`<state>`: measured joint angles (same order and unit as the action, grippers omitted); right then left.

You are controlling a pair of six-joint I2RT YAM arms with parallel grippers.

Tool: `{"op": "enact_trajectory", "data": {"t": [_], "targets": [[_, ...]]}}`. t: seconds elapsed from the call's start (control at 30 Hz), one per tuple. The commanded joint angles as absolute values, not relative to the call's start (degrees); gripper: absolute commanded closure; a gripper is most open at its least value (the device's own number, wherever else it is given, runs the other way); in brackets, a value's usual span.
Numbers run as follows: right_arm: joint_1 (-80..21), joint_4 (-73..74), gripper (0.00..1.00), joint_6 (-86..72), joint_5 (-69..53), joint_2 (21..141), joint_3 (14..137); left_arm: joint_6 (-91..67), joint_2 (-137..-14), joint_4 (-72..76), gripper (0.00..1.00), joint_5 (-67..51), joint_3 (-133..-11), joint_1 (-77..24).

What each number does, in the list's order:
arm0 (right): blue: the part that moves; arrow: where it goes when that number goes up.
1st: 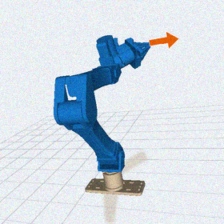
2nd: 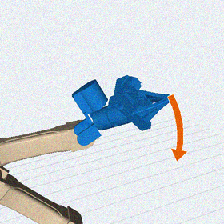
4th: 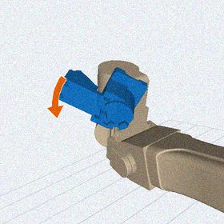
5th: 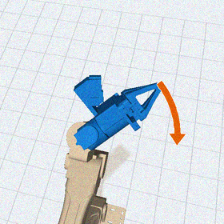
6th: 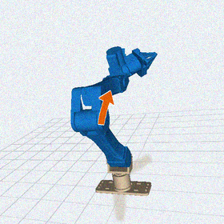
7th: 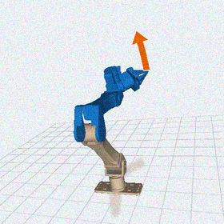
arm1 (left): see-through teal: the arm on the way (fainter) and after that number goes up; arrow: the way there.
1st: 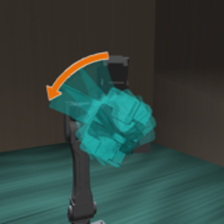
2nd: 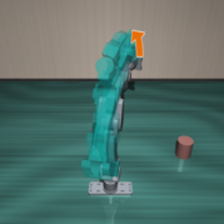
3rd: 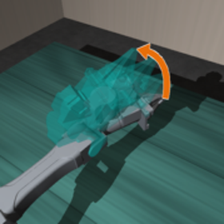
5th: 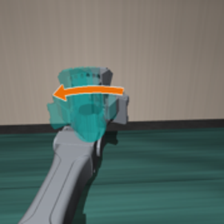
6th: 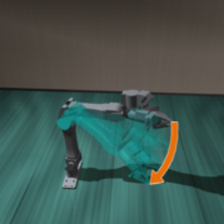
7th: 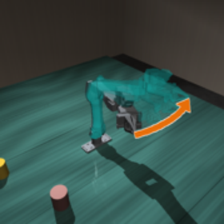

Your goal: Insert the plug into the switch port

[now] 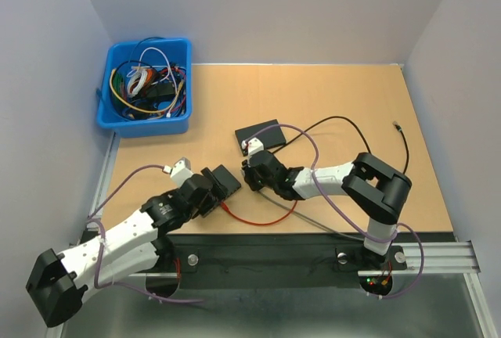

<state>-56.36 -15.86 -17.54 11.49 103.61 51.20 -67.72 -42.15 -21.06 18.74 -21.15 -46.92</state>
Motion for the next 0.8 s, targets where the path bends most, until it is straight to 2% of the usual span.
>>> {"op": "enact_trajectory", "data": {"t": [0.0,0.33,0.5,0.53,0.63,0.77], "targets": [[-56.87,-14.42,1.00,-16.88,12.75,105.64,54.05,-66.80,-47.01,-27.06,0.01,20.74,-25.04,-47.55],[-56.87,-14.33,0.99,-17.57,12.83,108.02,54.58,-71.01,-46.50,-34.00,0.01,14.68,-27.15,-50.01],[-56.87,-14.33,1.00,-18.46,10.90,108.98,54.93,-71.01,-44.56,-40.15,0.01,18.87,-32.77,-51.42],[-56.87,-14.41,0.99,-18.46,11.16,108.64,54.50,-74.06,-44.56,-46.43,0.01,20.46,-35.39,-51.42],[-56.86,-14.50,1.00,-19.16,13.17,106.71,52.92,-75.32,-42.99,-53.15,0.01,23.72,-37.96,-51.42],[-56.86,-15.64,0.99,-19.07,14.76,103.01,50.63,-73.39,-40.25,-50.46,0.01,21.10,-36.48,-51.42]]}}
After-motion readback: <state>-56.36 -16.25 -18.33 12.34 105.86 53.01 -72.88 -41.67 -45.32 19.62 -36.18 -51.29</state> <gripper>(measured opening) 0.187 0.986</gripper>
